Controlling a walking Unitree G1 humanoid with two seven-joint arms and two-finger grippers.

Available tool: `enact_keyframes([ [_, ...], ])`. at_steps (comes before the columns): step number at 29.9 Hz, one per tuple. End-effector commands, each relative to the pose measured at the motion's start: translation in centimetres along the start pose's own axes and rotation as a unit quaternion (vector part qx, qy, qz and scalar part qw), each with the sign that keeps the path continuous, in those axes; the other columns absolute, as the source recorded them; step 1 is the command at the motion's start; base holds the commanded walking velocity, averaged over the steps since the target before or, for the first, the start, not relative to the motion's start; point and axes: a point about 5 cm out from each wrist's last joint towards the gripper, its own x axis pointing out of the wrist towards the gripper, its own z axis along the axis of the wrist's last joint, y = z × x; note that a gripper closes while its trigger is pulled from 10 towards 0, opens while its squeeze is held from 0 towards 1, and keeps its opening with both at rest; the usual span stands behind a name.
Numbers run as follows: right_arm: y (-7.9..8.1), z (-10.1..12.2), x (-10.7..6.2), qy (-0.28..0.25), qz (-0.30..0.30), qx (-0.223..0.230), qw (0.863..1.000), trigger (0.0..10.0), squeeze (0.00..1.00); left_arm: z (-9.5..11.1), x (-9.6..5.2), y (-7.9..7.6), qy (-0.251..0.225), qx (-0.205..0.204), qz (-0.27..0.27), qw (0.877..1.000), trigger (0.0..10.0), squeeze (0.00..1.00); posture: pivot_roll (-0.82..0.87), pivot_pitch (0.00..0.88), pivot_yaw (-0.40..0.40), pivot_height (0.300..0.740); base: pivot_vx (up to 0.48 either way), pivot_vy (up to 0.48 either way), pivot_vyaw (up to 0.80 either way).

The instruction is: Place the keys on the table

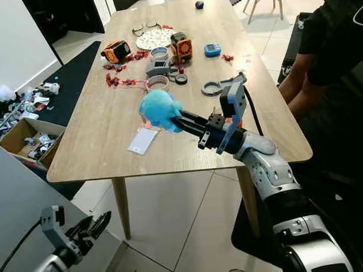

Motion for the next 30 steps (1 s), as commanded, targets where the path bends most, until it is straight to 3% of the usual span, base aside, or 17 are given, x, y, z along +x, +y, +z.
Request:
enact_keyframes([
  [1,0.4,0.1,0.1,0.000,0.013,0.000,1.000,0.0,0.00,0.8,-1.5,-0.2,0.011,-0.002,-0.055,0.998,10.0,0.00,-0.07,0.118,0.096,0.740,0.000,0.000,0.00],
  [3,0.4,0.1,0.1,0.000,0.013,0.000,1.000,0.0,0.00,1.0,-1.7,-0.4,0.013,-0.003,-0.072,0.997,10.0,0.00,-0.07,0.118,0.096,0.740,0.000,0.000,0.00],
  [7,1.0,0.2,0.0,-0.003,0.035,0.008,0.999,0.0,0.00,4.1,-2.4,-2.8,-0.024,0.009,-0.209,0.978,10.0,0.00,-0.07,0.122,0.095,0.740,0.000,0.000,0.00],
  [9,1.1,0.2,0.0,-0.004,0.042,0.010,0.999,0.0,0.00,4.8,-2.4,-3.3,-0.033,0.014,-0.231,0.972,10.0,0.00,-0.07,0.122,0.095,0.740,0.000,0.000,0.00],
  [14,2.4,0.9,-0.2,-0.029,0.102,0.039,0.994,0.0,0.00,9.0,-0.7,-6.1,-0.088,0.081,-0.307,0.944,10.0,0.00,-0.07,0.120,0.088,0.740,0.000,0.000,0.00],
  [18,2.7,0.9,-0.3,-0.029,0.118,0.045,0.992,0.0,0.00,10.1,-0.3,-7.0,-0.108,0.092,-0.329,0.934,10.0,0.00,-0.07,0.114,0.086,0.740,0.000,0.000,0.00],
  [22,3.3,0.3,-1.1,0.015,0.157,0.032,0.987,0.0,0.00,12.8,1.5,-10.1,-0.163,0.103,-0.394,0.899,10.0,0.00,-0.07,0.107,0.081,0.740,0.000,0.000,0.00],
  [23,3.0,0.2,-1.4,0.033,0.153,0.018,0.987,0.0,0.00,13.2,2.1,-11.3,-0.167,0.105,-0.410,0.891,10.0,0.00,-0.07,0.105,0.081,0.740,0.000,0.000,0.00],
  [25,3.0,0.2,-1.4,0.033,0.153,0.018,0.987,0.0,0.00,13.2,2.1,-11.3,-0.167,0.105,-0.410,0.891,10.0,0.00,-0.07,0.105,0.081,0.740,0.000,0.000,0.00],
  [26,2.6,0.4,-1.7,0.041,0.147,0.008,0.988,0.0,0.00,13.1,2.5,-12.2,-0.161,0.102,-0.424,0.885,10.0,0.00,-0.07,0.103,0.080,0.740,0.000,0.000,0.00],
  [30,2.5,1.1,-2.1,0.045,0.152,0.001,0.987,0.0,0.00,12.9,3.2,-13.3,-0.159,0.096,-0.434,0.881,10.0,0.00,-0.07,0.103,0.080,0.740,0.000,0.000,0.00],
])
